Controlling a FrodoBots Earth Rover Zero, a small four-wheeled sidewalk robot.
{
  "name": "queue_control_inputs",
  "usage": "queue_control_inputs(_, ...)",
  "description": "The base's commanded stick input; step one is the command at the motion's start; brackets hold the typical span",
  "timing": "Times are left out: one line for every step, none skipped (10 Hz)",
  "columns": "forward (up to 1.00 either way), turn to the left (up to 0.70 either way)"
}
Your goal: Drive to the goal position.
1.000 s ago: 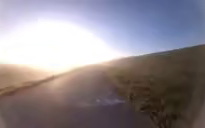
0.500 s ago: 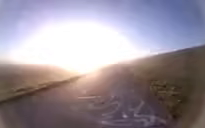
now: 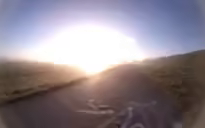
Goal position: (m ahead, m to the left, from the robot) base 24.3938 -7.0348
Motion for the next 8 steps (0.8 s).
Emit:
queue_control_inputs(1.0,-0.4)
queue_control_inputs(1.0,0.0)
queue_control_inputs(1.0,0.0)
queue_control_inputs(1.0,0.0)
queue_control_inputs(1.0,0.0)
queue_control_inputs(1.0,0.0)
queue_control_inputs(1.0,0.0)
queue_control_inputs(1.0,0.0)
